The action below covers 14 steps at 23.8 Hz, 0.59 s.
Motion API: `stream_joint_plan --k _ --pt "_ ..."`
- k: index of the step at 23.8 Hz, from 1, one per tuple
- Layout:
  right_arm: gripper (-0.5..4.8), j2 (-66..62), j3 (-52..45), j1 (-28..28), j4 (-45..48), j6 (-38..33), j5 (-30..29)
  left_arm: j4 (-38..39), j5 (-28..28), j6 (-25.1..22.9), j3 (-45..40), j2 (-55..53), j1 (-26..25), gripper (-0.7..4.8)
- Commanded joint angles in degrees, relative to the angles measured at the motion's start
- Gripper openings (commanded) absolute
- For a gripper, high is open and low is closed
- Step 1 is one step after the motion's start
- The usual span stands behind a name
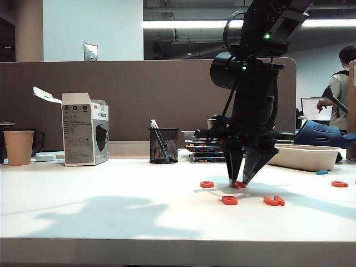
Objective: Select the appropriate letters from the row of letter magnets placed on the table to arrange into the word "sun".
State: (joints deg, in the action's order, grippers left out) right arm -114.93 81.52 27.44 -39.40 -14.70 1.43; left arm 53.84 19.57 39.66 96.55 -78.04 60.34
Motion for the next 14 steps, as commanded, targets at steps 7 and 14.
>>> stream_joint_plan --k 7,14 --pt "0.85 -1.7 -1.0 0.0 -3.1 -0.2 -1.3 -0.4 0.1 -0.2 0.2 0.1 0.1 -0.05" --pt "0.85 0.3 2.5 0.0 -4.0 -0.2 -1.0 -0.3 0.1 -0.2 0.2 0.1 0.1 -0.05"
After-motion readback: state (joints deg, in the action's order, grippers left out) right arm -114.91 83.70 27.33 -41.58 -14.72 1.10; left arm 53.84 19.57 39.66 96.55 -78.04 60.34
